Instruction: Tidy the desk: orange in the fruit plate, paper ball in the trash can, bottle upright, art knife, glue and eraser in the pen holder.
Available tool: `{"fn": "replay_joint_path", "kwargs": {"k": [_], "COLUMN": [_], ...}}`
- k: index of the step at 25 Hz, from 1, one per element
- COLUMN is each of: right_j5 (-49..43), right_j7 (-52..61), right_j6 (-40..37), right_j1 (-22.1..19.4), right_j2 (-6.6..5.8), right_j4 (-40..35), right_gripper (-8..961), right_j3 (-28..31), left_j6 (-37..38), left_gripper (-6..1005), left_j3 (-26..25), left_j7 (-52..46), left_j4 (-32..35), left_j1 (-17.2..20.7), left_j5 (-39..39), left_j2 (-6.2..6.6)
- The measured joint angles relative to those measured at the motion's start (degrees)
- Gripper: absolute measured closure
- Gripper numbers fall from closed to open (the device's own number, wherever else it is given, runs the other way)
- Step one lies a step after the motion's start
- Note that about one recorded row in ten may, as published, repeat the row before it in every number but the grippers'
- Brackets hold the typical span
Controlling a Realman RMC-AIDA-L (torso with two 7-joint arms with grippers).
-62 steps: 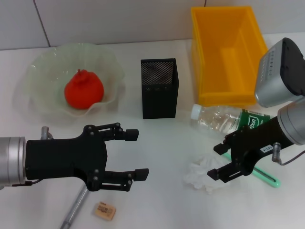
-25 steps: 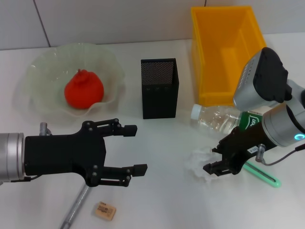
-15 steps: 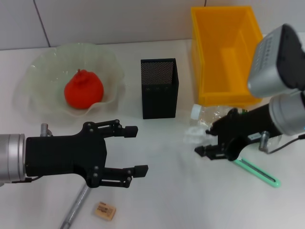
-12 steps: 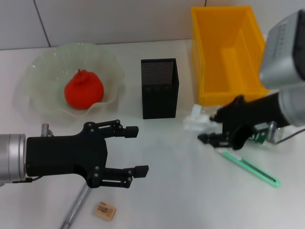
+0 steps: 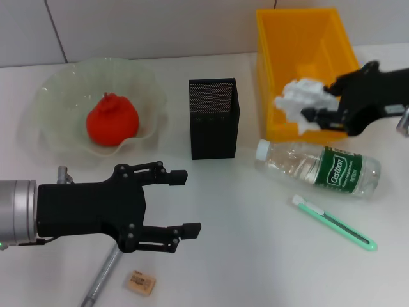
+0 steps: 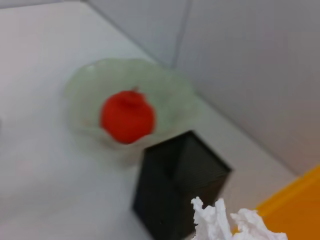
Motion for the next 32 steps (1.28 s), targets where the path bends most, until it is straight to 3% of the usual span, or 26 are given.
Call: {"fn": "replay_joint_path", "kwargs": {"k": [11,23,28,32], "right_j5": [-0.96,-2.45,-2.61,-2.58], "right_j7": [-4.07,-9.06,-9.51,-9.41], "right_j6": [11.50,20.28,21.35,21.51], "right_j1": [1.17,7.22,8.03,8.09], "right_j2": [-0.22,-0.35,-0.35,-0.25], "right_j4": [6.27,19.84,21.52,21.52], "right_gripper": [588,589,590,533], "right_j3": [2.26,5.72,5.73,5.73], "left_j6": [-0.21,-0.40,-0.72,-0.84], "left_gripper": [154,155,154,153], "left_j3": [0.89,1.49,1.58,1.58], "left_j7": [0.00,0.00,0.00,0.00], "left_j4": [-0.05,-0.78,-0.83,-1.09], "left_j1": [-0.66,-1.06,-1.27,-1.59], "left_j5": [0.00,-0.01,-0.01,-0.01], "left_j2": [-0.17,-0.26,-0.26,-0.24]}}
